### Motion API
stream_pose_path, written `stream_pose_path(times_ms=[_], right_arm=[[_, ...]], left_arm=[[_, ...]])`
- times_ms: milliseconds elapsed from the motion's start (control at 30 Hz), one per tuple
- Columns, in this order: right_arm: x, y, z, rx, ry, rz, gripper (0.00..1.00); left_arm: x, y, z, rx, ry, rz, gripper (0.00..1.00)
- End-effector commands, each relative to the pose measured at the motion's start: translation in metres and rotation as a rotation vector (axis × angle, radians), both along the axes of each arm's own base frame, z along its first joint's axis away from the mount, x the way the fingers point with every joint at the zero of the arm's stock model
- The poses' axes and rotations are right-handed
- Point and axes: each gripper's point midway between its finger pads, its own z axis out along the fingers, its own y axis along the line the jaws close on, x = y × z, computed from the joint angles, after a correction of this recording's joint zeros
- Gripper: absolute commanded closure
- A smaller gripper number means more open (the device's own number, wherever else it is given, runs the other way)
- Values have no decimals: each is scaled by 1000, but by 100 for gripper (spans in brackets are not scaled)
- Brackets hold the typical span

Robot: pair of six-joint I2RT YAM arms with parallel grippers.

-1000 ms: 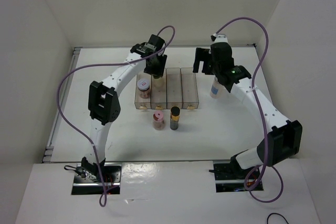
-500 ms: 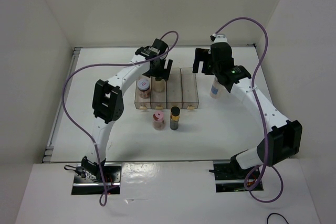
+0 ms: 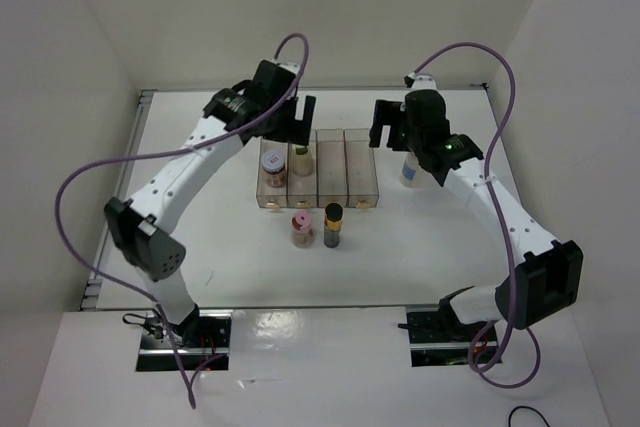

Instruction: Organize the condiment bottles

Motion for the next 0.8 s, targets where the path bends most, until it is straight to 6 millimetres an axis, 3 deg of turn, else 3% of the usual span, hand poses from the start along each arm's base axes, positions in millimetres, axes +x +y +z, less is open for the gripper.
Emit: stream_pose_path(times_ms=[0,33,67,167,200,300,433,600,767], right_arm=[[-7,-3,9,35,-30,-8,1],[-8,-5,14,43,-40,-9,1],[-11,-6,12,43,-39,-9,1],[-14,-3,11,60,-31,7,1],[-16,-3,5,56,-20,6,1],[-19,-1,4,65,-15,24,1],[-21,1,0,76,-2,27,1],[-26,-1,9,90,-19,24,1],[-31,-6,7,79,-17,5,1]], left_arm=[[-39,23,-9,-2,71,47,1],[-47,26,-16,-4,87,38,1],[-71,27,-34,-11,150,17,2],[-96,31,-50,-45,206,8,3],[-112,27,-69,-52,265,-15,3],[-129,19,-85,-80,298,-38,3],[-130,7,-99,-84,314,-55,5],[-130,-14,-114,-28,330,-105,5],[-129,-16,-132,48,347,-106,5]])
